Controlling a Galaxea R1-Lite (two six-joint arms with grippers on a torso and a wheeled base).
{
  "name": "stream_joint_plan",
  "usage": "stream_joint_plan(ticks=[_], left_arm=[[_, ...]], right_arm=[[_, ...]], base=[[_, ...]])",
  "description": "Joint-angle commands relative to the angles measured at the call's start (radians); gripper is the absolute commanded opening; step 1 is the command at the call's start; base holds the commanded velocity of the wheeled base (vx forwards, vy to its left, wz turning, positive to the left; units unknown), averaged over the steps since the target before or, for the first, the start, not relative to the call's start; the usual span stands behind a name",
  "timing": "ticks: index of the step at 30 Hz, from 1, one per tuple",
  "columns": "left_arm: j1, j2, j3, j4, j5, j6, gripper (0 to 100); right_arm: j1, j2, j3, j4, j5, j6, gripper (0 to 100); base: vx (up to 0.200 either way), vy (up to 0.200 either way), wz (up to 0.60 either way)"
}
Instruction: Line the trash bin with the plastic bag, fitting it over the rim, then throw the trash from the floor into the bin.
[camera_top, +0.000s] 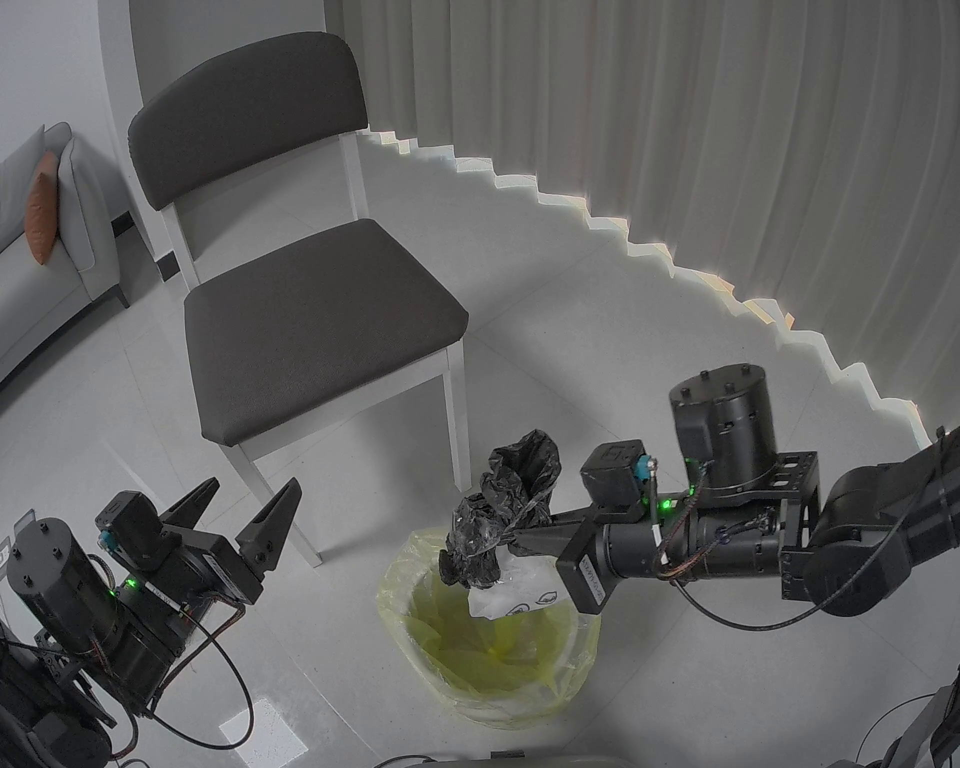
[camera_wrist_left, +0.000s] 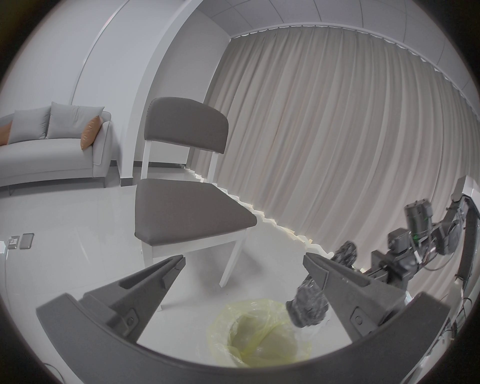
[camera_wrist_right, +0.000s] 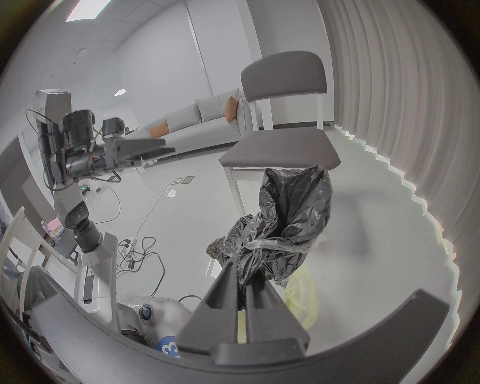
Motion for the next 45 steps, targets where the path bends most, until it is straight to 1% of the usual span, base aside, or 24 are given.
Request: stream_joint_plan(ticks=[1, 11, 15, 26, 31, 36, 38, 42, 45], left_arm=[[-0.036, -0.03, 0.017, -0.018, 0.006, 0.0, 100], [-0.044, -0.014, 0.017, -0.018, 0.0, -0.003, 100], [-0.064, -0.018, 0.017, -0.018, 0.004, -0.003, 100], [-0.064, -0.013, 0.017, -0.018, 0.006, -0.008, 100], [-0.062, -0.01, 0.017, -0.018, 0.004, -0.014, 100], [-0.062, 0.005, 0.017, -0.018, 0.004, -0.016, 100], [-0.066, 0.01, 0.017, -0.018, 0.004, -0.017, 100], [-0.069, 0.012, 0.017, -0.018, 0.003, -0.017, 100], [-0.069, 0.012, 0.017, -0.018, 0.003, -0.02, 100]], right_arm=[[0.004, 0.125, -0.057, -0.002, -0.002, 0.004, 0], [0.004, 0.283, -0.155, -0.001, -0.001, 0.007, 0], [0.004, 0.368, -0.204, 0.001, 0.001, 0.007, 0], [0.01, 0.446, -0.21, -0.001, 0.008, 0.004, 0], [0.009, 0.507, -0.244, -0.002, 0.008, 0.002, 0], [-0.011, 0.556, -0.308, 0.001, 0.008, 0.005, 0], [-0.031, 0.586, -0.359, 0.007, 0.008, 0.005, 0], [-0.056, 0.601, -0.405, 0.015, 0.008, 0.005, 0], [-0.091, 0.601, -0.451, 0.036, 0.008, 0.005, 0]], base=[[0.0, 0.0, 0.0], [0.0, 0.0, 0.0], [0.0, 0.0, 0.0], [0.0, 0.0, 0.0], [0.0, 0.0, 0.0], [0.0, 0.0, 0.0], [0.0, 0.0, 0.0], [0.0, 0.0, 0.0], [0.0, 0.0, 0.0]])
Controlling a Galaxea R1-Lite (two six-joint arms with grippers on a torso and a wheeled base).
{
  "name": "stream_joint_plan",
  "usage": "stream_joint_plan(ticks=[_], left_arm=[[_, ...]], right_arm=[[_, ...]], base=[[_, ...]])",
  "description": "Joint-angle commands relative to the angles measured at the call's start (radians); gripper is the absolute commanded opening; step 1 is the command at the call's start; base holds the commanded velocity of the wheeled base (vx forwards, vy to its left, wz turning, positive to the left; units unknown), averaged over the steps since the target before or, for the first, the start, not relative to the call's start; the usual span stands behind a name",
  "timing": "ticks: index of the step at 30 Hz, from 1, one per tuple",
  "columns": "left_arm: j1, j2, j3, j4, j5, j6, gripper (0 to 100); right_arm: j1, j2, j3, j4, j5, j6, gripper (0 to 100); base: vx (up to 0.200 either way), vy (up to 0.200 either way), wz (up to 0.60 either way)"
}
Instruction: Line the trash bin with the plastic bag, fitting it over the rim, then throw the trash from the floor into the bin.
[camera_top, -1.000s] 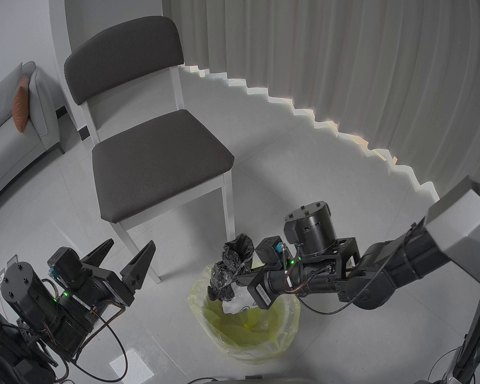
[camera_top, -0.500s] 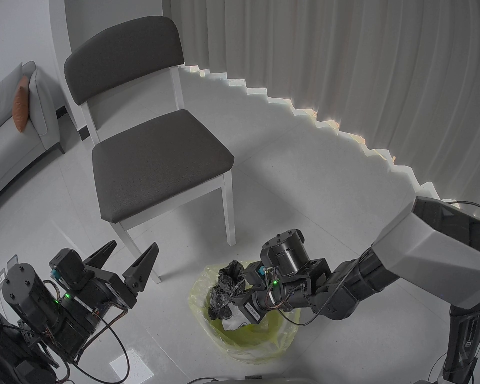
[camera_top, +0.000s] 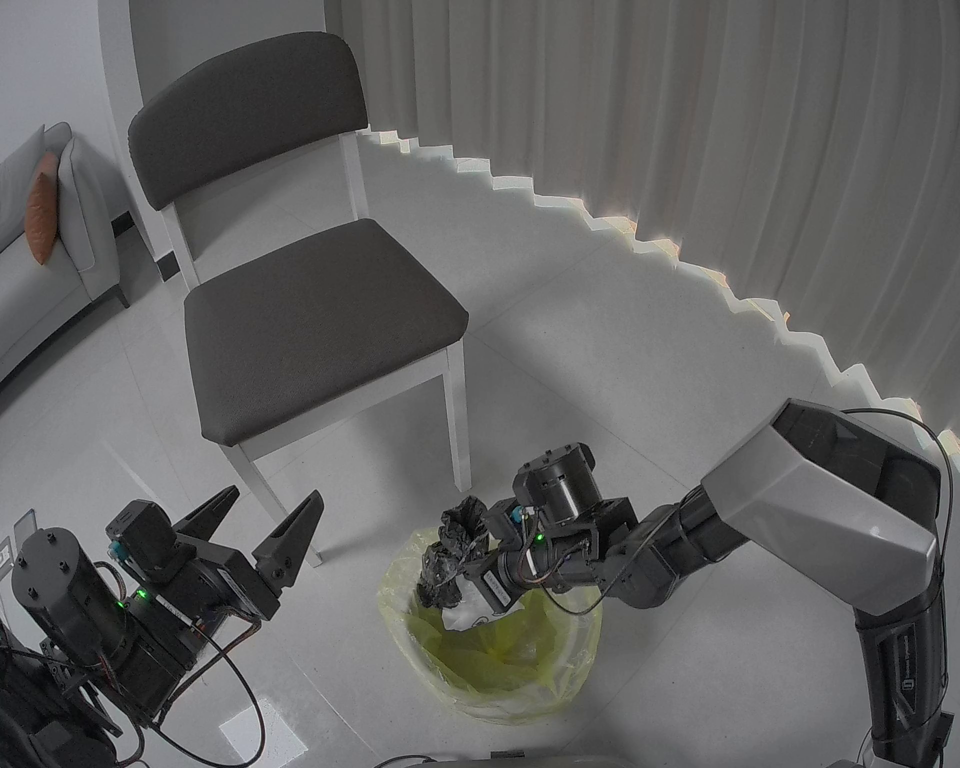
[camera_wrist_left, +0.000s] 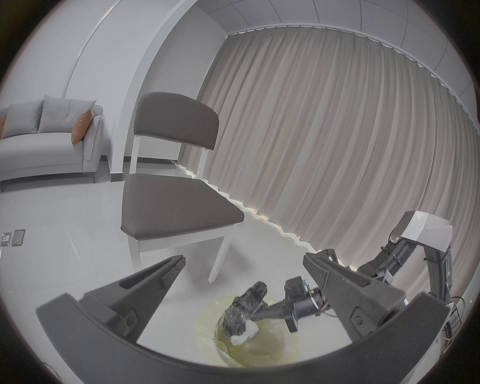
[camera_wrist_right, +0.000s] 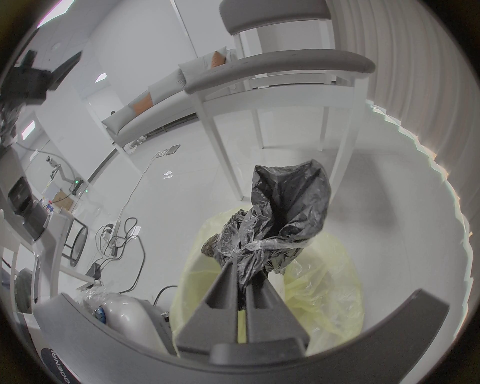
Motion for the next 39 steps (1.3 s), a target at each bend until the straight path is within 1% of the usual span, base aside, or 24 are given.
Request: stream_joint_plan(ticks=[1, 5, 9, 11, 15, 19, 29, 31, 32, 39], left_arm=[[-0.002, 0.009, 0.018, -0.018, 0.0, -0.003, 100], [-0.002, 0.013, 0.018, -0.018, -0.001, -0.003, 100], [-0.003, 0.013, 0.018, -0.018, -0.001, -0.003, 100], [-0.002, 0.013, 0.018, -0.018, -0.001, -0.003, 100], [-0.002, 0.013, 0.018, -0.018, -0.001, -0.003, 100], [-0.002, 0.01, 0.018, -0.018, -0.001, -0.004, 100], [-0.002, 0.006, 0.018, -0.018, -0.001, -0.009, 100], [-0.002, 0.004, 0.018, -0.018, -0.003, -0.009, 100], [-0.002, 0.004, 0.018, -0.018, -0.003, -0.009, 100], [-0.002, 0.007, 0.018, -0.018, -0.003, -0.009, 100]], right_arm=[[-0.043, 0.025, -0.053, 0.018, 0.0, 0.0, 0], [-0.063, 0.001, -0.053, 0.029, 0.0, -0.006, 0], [-0.06, -0.031, -0.044, 0.041, 0.0, -0.006, 0], [-0.049, -0.045, -0.033, 0.044, 0.0, -0.006, 0], [-0.003, -0.056, 0.015, 0.042, -0.001, -0.008, 0], [0.014, -0.048, 0.041, 0.039, -0.003, -0.008, 0], [0.001, -0.019, 0.067, 0.033, -0.007, -0.01, 0], [0.0, -0.013, 0.067, 0.039, -0.007, -0.023, 0], [0.0, -0.011, 0.067, 0.039, -0.007, -0.023, 100], [0.0, -0.041, 0.085, 0.038, -0.011, -0.022, 100]], base=[[0.0, 0.0, 0.0], [0.0, 0.0, 0.0], [0.0, 0.0, 0.0], [0.0, 0.0, 0.0], [0.0, 0.0, 0.0], [0.0, 0.0, 0.0], [0.0, 0.0, 0.0], [0.0, 0.0, 0.0], [0.0, 0.0, 0.0], [0.0, 0.0, 0.0]])
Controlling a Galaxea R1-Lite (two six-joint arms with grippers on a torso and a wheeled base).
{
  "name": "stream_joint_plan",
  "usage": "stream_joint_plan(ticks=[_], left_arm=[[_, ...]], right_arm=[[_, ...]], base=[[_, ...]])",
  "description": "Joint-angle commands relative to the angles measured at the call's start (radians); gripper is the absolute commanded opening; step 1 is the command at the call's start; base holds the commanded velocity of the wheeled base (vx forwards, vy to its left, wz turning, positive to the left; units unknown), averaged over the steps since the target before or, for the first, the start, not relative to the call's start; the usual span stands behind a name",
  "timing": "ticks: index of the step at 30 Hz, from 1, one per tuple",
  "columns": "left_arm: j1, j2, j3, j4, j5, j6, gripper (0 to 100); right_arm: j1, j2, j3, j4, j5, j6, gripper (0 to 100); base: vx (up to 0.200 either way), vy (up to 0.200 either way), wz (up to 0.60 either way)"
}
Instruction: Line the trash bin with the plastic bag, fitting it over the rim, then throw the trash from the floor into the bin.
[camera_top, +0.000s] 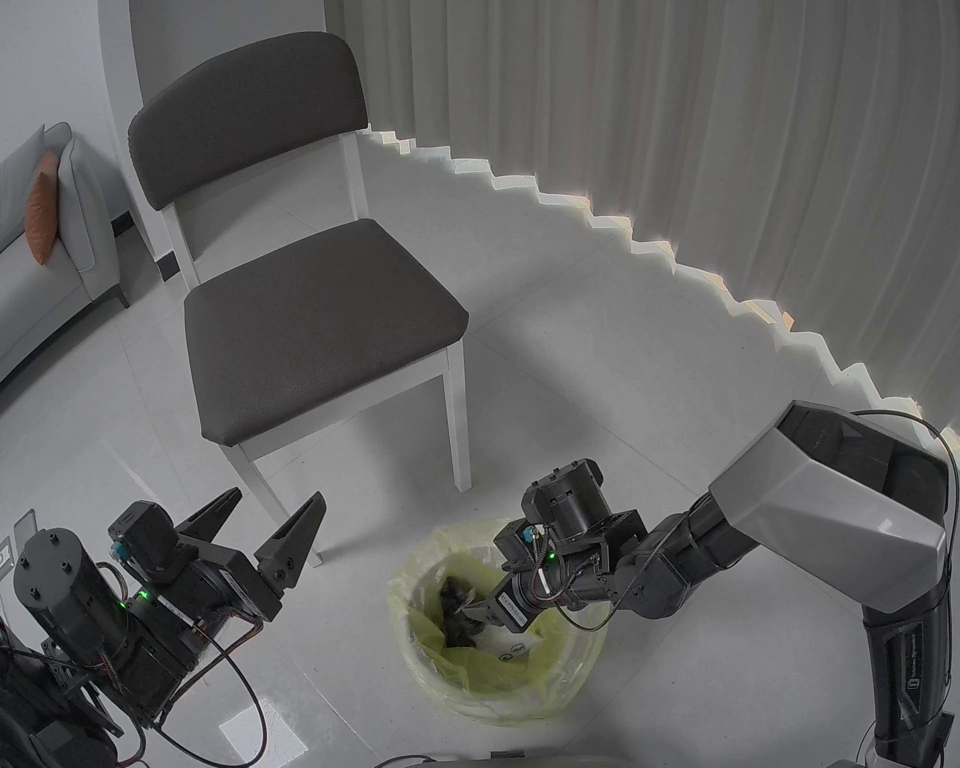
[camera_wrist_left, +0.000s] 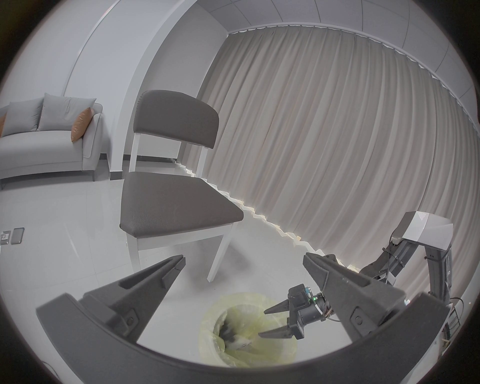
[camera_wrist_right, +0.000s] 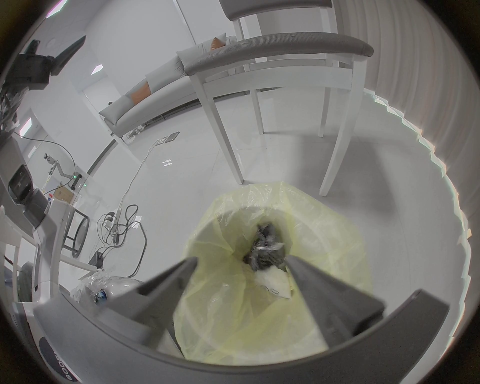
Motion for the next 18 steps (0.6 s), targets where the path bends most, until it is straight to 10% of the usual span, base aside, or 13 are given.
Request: stream_joint_plan(ticks=[1, 18], left_arm=[[0.0, 0.0, 0.018, -0.018, 0.0, 0.0, 100], [-0.001, 0.005, 0.018, -0.018, -0.003, -0.003, 100]], right_arm=[[0.0, -0.03, 0.015, 0.001, -0.001, 0.001, 100], [-0.254, -0.021, 0.021, 0.018, -0.002, 0.01, 100]], base=[[0.0, 0.0, 0.0], [0.0, 0.0, 0.0]])
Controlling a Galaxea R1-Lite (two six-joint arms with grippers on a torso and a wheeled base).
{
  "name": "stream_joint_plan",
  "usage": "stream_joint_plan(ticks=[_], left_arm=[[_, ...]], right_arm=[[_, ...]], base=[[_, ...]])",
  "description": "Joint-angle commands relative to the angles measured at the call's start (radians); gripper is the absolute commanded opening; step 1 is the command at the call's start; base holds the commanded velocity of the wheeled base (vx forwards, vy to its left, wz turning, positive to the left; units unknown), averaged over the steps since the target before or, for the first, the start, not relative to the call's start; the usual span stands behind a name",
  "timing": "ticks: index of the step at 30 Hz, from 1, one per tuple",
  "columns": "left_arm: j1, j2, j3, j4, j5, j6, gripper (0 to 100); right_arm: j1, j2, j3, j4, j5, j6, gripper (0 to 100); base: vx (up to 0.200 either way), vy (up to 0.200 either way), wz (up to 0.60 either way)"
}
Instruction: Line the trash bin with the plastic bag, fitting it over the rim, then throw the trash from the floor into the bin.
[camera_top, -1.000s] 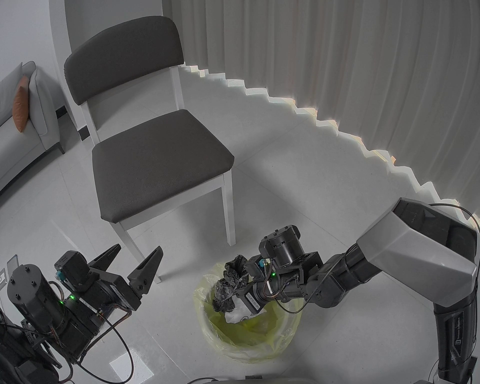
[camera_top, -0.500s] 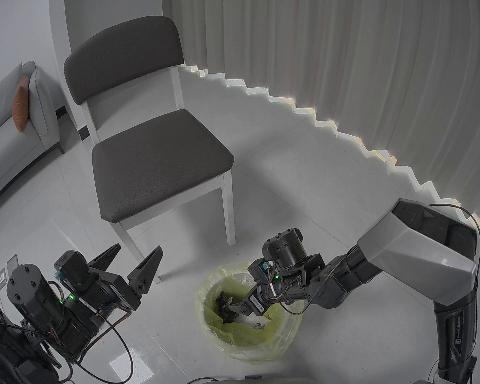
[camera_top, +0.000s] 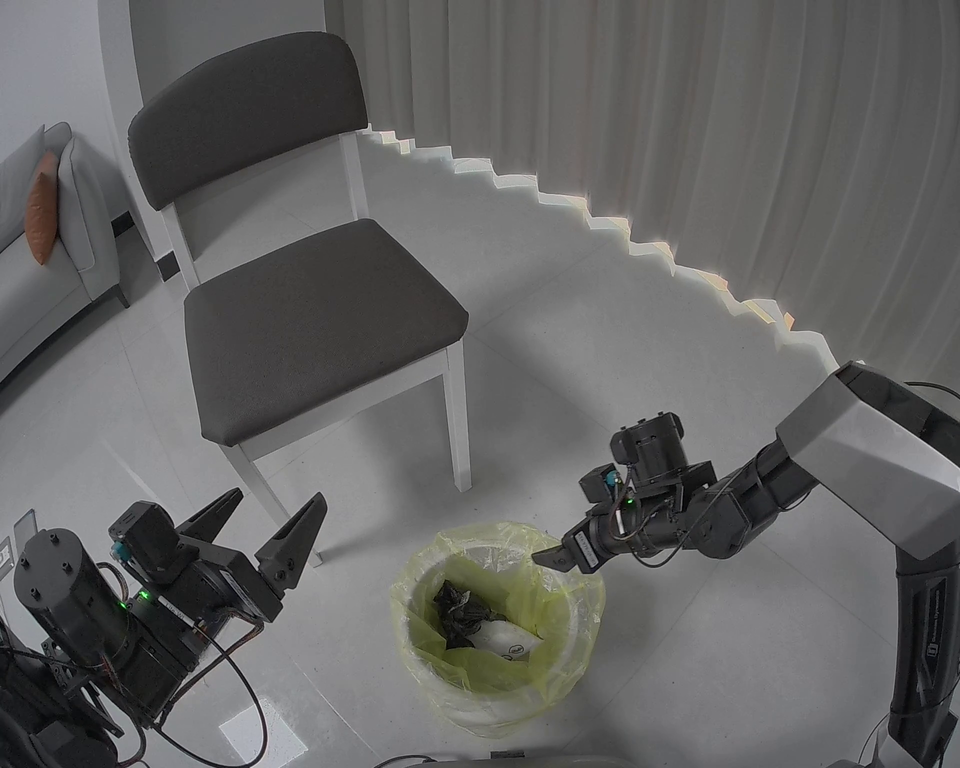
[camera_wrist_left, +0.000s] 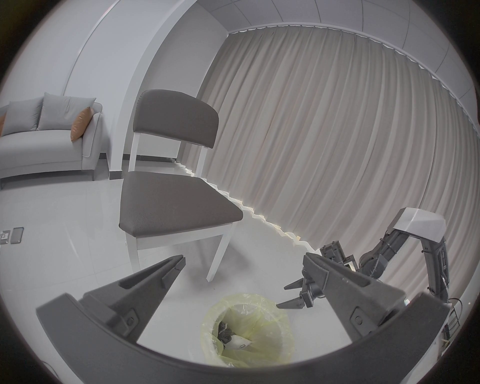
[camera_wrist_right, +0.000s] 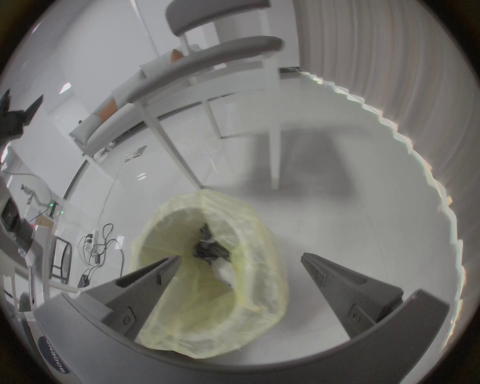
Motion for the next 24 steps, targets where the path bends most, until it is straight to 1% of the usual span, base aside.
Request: stream_joint_plan(ticks=[1, 3, 7, 14, 18, 24], left_arm=[[0.0, 0.004, 0.018, -0.018, -0.001, -0.001, 100], [0.001, 0.004, 0.018, -0.018, -0.001, -0.001, 100], [0.001, 0.006, 0.018, -0.018, -0.001, -0.001, 100], [0.001, 0.009, 0.018, -0.018, -0.002, -0.007, 100], [0.003, 0.015, 0.018, -0.018, -0.001, -0.007, 100], [0.003, 0.015, 0.018, -0.018, -0.001, -0.007, 100]], right_arm=[[-0.056, 0.042, -0.011, 0.011, -0.003, 0.0, 100], [-0.07, 0.071, -0.025, 0.014, -0.009, 0.0, 100], [-0.07, 0.116, -0.048, 0.014, -0.029, 0.0, 100], [-0.057, 0.148, -0.075, 0.032, -0.029, -0.001, 100], [-0.056, 0.157, -0.089, 0.077, -0.029, -0.009, 100], [-0.056, 0.171, -0.106, 0.078, -0.029, -0.012, 100]], base=[[0.0, 0.0, 0.0], [0.0, 0.0, 0.0], [0.0, 0.0, 0.0], [0.0, 0.0, 0.0], [0.0, 0.0, 0.0], [0.0, 0.0, 0.0]])
